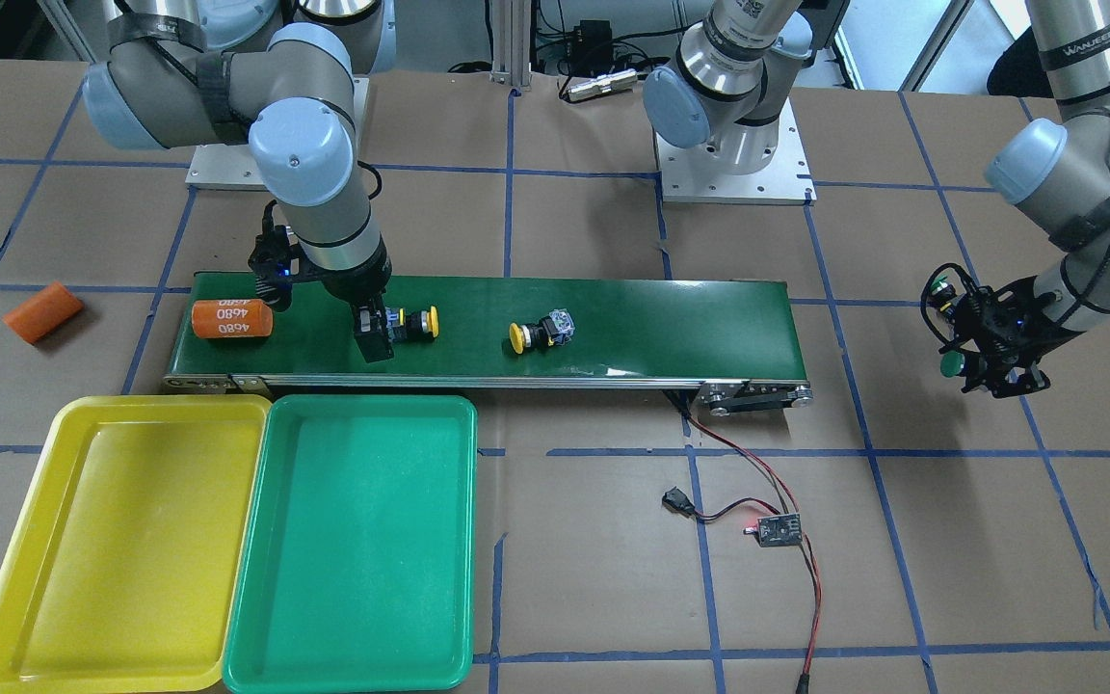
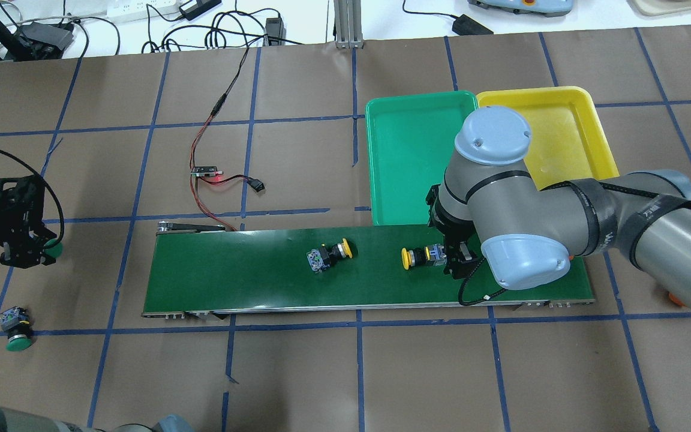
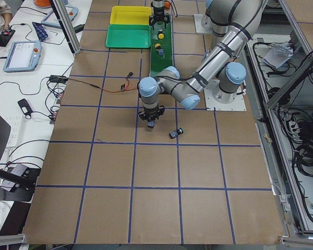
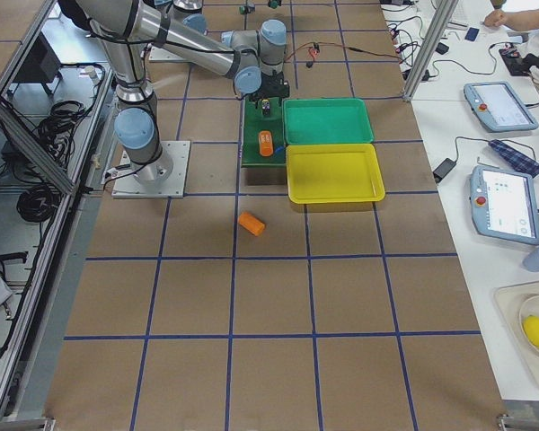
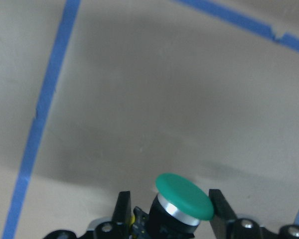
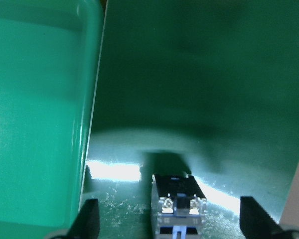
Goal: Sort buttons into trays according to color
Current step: 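Grasp yellow button with right gripper while left carries green button to belt, then drop yellow button into yellow tray while left releases green button on belt, then grasp another green button with the left gripper and lift it, then grasp the yellow button on the belt with the right gripper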
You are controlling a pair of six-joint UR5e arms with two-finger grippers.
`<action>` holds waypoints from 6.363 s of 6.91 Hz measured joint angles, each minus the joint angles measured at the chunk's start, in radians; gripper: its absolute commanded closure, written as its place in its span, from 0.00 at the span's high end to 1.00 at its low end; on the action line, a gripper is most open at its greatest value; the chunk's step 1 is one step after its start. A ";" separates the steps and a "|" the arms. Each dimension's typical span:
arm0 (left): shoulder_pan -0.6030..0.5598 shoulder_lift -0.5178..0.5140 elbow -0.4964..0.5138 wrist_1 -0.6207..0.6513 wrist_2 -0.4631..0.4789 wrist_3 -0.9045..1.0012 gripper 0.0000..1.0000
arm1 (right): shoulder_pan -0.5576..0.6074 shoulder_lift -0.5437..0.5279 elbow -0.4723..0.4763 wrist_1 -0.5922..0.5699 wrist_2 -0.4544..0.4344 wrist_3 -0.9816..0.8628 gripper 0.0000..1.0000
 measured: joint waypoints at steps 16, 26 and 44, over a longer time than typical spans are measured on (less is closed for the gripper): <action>-0.333 0.227 -0.191 -0.019 0.024 -0.537 1.00 | -0.403 0.147 -0.227 0.029 -0.119 -0.590 1.00; 0.325 0.135 -0.312 0.188 0.022 -0.862 0.91 | -0.352 -0.244 -0.205 0.397 -0.021 -0.555 1.00; 0.364 0.077 -0.312 0.309 0.061 -0.775 0.02 | -0.093 0.070 -0.078 0.136 -0.016 -0.254 0.00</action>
